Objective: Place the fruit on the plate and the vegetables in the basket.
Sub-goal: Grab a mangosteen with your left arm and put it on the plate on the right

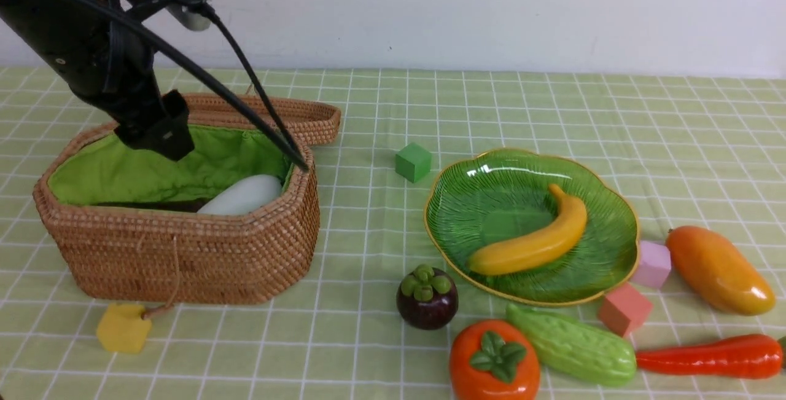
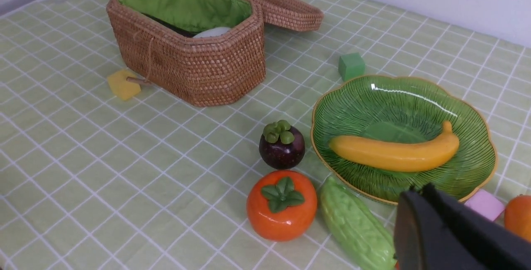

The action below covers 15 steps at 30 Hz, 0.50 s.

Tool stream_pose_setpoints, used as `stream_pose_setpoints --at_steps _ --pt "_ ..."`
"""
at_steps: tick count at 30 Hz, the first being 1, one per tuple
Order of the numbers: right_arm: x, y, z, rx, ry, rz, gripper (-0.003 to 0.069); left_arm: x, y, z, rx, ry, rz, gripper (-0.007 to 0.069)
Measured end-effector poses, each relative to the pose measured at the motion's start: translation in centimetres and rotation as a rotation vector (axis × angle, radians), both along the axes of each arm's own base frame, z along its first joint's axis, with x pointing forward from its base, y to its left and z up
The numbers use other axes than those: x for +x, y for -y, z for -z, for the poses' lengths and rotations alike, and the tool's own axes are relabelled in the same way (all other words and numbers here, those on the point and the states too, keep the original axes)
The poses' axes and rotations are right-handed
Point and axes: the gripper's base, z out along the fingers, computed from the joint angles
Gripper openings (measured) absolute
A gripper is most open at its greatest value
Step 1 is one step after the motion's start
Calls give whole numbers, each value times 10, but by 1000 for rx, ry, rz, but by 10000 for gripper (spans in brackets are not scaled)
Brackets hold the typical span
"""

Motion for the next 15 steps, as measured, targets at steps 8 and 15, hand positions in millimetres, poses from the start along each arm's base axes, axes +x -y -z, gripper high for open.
stream_pose_setpoints --at_steps 8,15 --pt "-2 -2 0 17 -20 -17 -1 -36 55 -23 -107 -12 57 -1" --pt "-2 -2 2 15 -36 -20 1 -70 136 -6 -50 -130 163 -13"
